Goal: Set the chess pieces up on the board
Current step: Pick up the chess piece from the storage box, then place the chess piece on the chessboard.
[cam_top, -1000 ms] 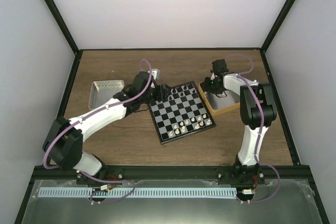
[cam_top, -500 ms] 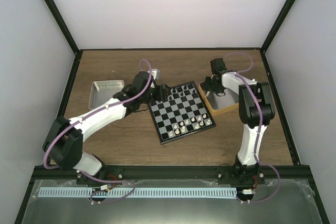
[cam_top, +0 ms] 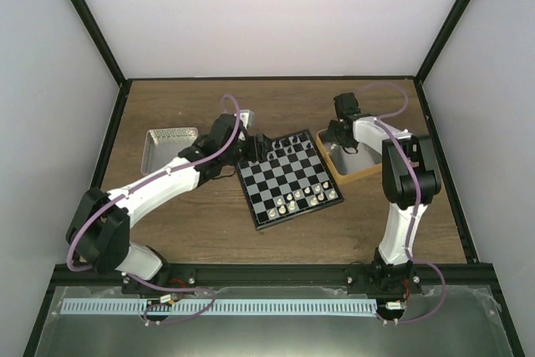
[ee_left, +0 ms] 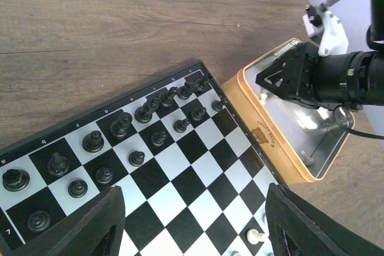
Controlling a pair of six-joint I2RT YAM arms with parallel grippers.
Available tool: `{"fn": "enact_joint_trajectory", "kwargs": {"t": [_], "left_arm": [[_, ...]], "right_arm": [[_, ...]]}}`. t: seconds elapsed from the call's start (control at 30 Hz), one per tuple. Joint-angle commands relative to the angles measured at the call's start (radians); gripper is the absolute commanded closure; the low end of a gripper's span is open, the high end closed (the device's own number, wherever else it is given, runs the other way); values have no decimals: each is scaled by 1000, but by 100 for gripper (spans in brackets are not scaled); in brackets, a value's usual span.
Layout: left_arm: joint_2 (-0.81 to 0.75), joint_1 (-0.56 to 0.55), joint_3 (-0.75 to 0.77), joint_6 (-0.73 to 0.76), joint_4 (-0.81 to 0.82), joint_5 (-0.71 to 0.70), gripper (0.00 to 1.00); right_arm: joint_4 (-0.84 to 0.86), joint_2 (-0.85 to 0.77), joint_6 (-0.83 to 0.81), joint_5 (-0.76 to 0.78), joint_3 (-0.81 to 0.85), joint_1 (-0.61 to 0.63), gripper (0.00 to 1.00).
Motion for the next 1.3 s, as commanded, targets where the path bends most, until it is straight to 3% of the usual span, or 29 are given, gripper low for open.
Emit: {"fn": "enact_joint_trajectory", "kwargs": {"t": [0.0,0.2,0.3,0.43,0.57,0.9,1.1,1.27], "left_arm": [[-41,3,-14,3,24,15,33],[-64,2,-46,-6,73,54,28],[-69,-1,-64,-14,104,68,25],[-79,-19,-102,-22,155,62,24],[-104,-55,-142,-17,191,13,22],[-191,-121,-260,-21,307,44,21],[-186,-121,-285,-73,371,94,22],[-160,-124,-280,-113,402,134,30]], "right_arm": [[51,-131,82,94,-25,3,88],[78,-265,161,44,-95,4,88],[102,-333,242,-96,-152,12,88],[263,-480,487,-352,-328,26,88],[327,-555,664,-498,-388,85,88],[470,-584,977,-683,-493,224,88],[496,-591,1039,-700,-496,255,88],[496,-595,1047,-695,-494,271,88]]}}
